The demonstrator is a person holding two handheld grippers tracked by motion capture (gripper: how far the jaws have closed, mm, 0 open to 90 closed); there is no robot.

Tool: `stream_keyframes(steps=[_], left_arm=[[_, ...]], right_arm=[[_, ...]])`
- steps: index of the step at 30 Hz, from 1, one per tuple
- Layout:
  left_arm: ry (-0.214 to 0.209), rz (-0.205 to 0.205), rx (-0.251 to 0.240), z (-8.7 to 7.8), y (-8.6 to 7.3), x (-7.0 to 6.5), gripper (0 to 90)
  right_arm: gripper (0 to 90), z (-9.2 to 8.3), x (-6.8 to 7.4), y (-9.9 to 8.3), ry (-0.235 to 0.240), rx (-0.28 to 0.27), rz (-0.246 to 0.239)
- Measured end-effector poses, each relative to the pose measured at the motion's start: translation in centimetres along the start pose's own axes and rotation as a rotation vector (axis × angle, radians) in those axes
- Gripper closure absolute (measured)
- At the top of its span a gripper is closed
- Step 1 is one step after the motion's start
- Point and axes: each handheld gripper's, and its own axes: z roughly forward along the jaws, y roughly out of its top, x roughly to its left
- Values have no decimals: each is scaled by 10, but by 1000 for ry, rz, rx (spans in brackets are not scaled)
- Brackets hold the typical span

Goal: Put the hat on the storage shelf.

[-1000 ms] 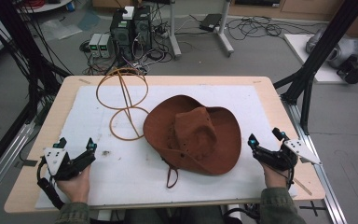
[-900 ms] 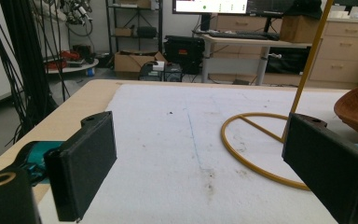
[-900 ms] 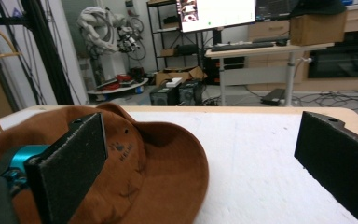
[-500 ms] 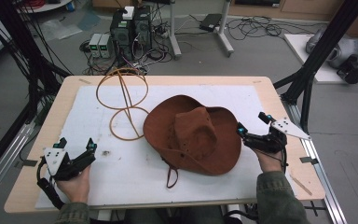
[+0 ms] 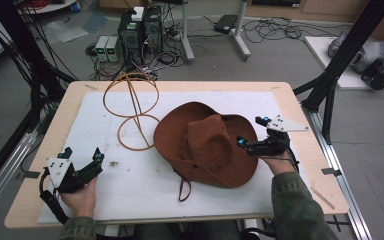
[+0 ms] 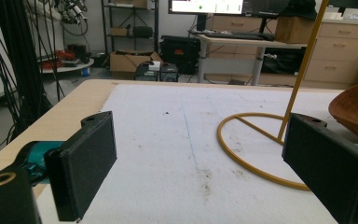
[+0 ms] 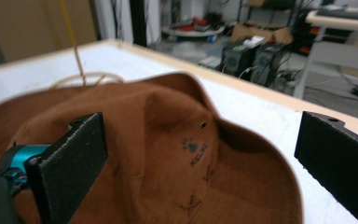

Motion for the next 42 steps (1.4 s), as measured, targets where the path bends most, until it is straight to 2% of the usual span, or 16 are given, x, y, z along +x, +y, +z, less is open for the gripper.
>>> stream_keyframes(steps=[4, 5, 7, 8, 9, 12, 20, 23, 25, 26, 27, 28, 30, 32, 35, 42], left_arm=[[-6, -3, -3, 0, 0, 0, 102], [-8, -1, -2, 0, 0, 0, 102], [-9, 0, -3, 0, 0, 0, 102], [-8, 1, -3, 1, 0, 0, 102], [-9, 1, -3, 1, 0, 0, 102], [-10, 3, -4, 1, 0, 0, 102], [-13, 6, -3, 1, 0, 0, 102], [-15, 9, -2, 1, 0, 0, 102], [-14, 6, -4, 1, 0, 0, 102], [-14, 6, -4, 1, 0, 0, 102], [-14, 5, -4, 1, 0, 0, 102], [-13, 5, -6, 2, 0, 0, 102], [-14, 4, -5, 2, 0, 0, 102], [-14, 5, -4, 1, 0, 0, 102], [-15, 3, -3, 1, 0, 0, 102], [-16, 7, 1, 1, 0, 0, 103]], right_arm=[[17, 10, 3, -3, 52, 39, -34], [17, 17, 6, -6, 93, 84, -55], [17, 21, 7, -8, 100, 112, -70], [17, 30, 9, -13, 120, 162, -90], [17, 30, 9, -13, 120, 162, -90], [19, 45, 14, -22, 134, 236, -125], [63, 57, 19, -27, 153, 257, -156], [237, 58, 18, -28, 188, 277, -138], [500, 58, 16, -27, 238, 297, -121], [500, 58, 16, -27, 238, 297, -121], [617, 57, 17, -27, 249, 312, -120], [857, 55, 20, -28, 236, 318, -150], [879, 55, 20, -29, 240, 306, -163], [894, 54, 20, -30, 227, 301, -147], [899, 52, 22, -32, 186, 291, -131], [899, 48, 21, -34, 190, 279, -89]])
